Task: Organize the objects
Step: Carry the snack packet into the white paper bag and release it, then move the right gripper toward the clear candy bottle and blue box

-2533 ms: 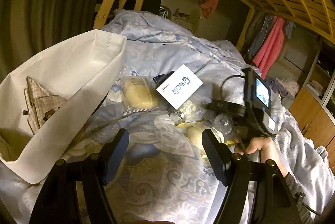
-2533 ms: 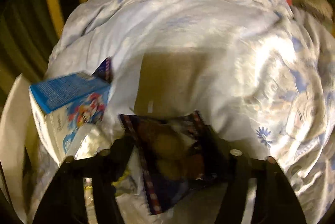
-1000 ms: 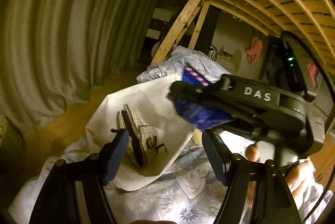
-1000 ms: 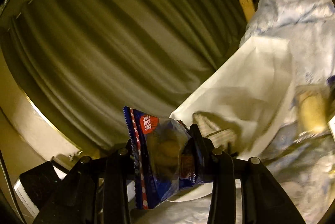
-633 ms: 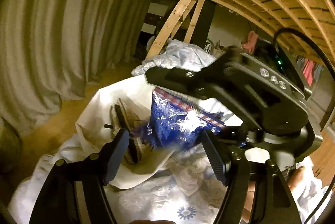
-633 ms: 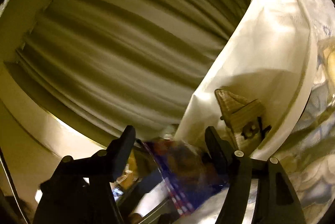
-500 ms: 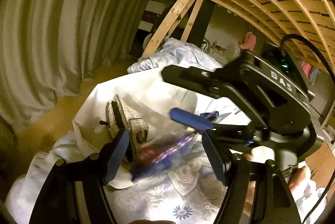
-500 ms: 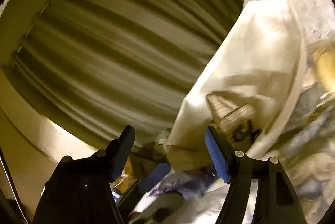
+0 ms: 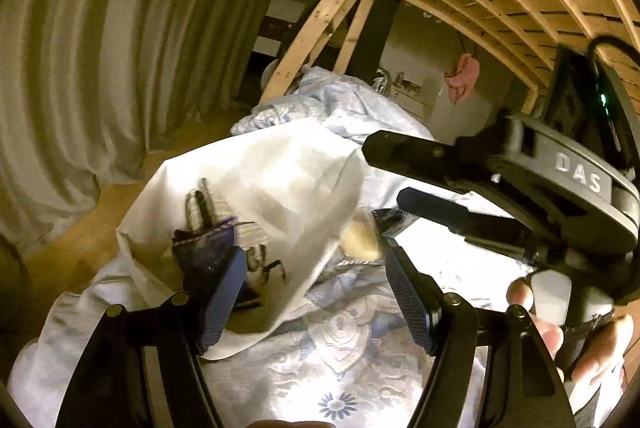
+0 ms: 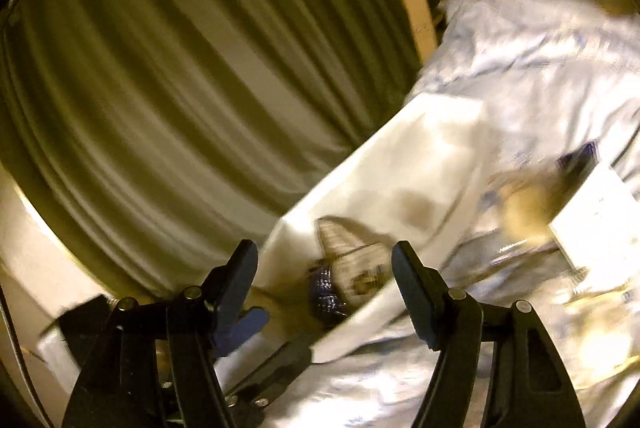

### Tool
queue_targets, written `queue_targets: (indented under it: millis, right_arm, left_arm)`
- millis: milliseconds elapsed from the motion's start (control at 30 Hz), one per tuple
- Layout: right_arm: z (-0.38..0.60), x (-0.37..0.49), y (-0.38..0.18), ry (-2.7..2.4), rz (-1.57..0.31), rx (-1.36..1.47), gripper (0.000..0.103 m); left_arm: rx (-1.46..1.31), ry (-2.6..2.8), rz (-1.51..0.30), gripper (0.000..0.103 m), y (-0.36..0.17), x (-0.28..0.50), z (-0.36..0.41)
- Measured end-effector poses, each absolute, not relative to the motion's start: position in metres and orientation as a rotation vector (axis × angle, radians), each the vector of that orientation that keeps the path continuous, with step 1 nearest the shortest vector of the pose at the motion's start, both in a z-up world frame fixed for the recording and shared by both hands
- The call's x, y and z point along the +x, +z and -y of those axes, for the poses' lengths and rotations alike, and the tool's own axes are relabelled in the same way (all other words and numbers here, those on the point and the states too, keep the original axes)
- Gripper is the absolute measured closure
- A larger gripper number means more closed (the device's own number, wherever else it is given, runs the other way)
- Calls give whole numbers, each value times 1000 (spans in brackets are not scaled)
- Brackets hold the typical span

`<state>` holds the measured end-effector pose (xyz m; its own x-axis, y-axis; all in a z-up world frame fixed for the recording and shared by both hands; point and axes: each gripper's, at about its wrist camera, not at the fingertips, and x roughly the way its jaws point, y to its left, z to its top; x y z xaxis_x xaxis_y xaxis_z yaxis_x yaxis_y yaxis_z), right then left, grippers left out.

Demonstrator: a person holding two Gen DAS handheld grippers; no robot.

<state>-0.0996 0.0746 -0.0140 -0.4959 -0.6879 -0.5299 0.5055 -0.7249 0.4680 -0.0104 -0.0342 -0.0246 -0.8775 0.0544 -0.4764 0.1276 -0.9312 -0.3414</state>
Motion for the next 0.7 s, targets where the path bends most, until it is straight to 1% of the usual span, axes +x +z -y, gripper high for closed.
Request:
queue_targets:
  millis: [67, 133, 267, 367, 467, 567, 667, 700]
  right_arm:
    - [-79, -99, -8, -2299, 250, 935, 34]
    - [-88, -101, -5, -2345, 241, 923, 34]
    - [-136, -116, 2, -2394, 369, 931, 34]
    - [-170, -128, -3, -2488, 388, 988, 34]
    - [-208, -143, -18, -2668, 376, 1073, 34]
    - [-236, -159, -38, -2739, 395, 1180, 34]
    - [-256, -175, -70, -2760, 379, 1342, 34]
    - [-258, -181, -84, -2765, 348, 1404, 34]
  left_arm:
    - [764, -2973, -562, 32, -23, -11, 29]
    - [765, -2993, -543, 32, -22, -12, 23]
    - [765, -3028, -514, 32, -19, -13, 12]
    - [775, -3061, -511, 32, -18, -15, 3]
    - [793, -3090, -490, 32, -17, -17, -8]
    - [807, -3118, -469, 32, -16, -19, -19]
    - [829, -3136, -460, 32, -18, -22, -30]
    - [842, -3140, -457, 32, -20, -24, -33]
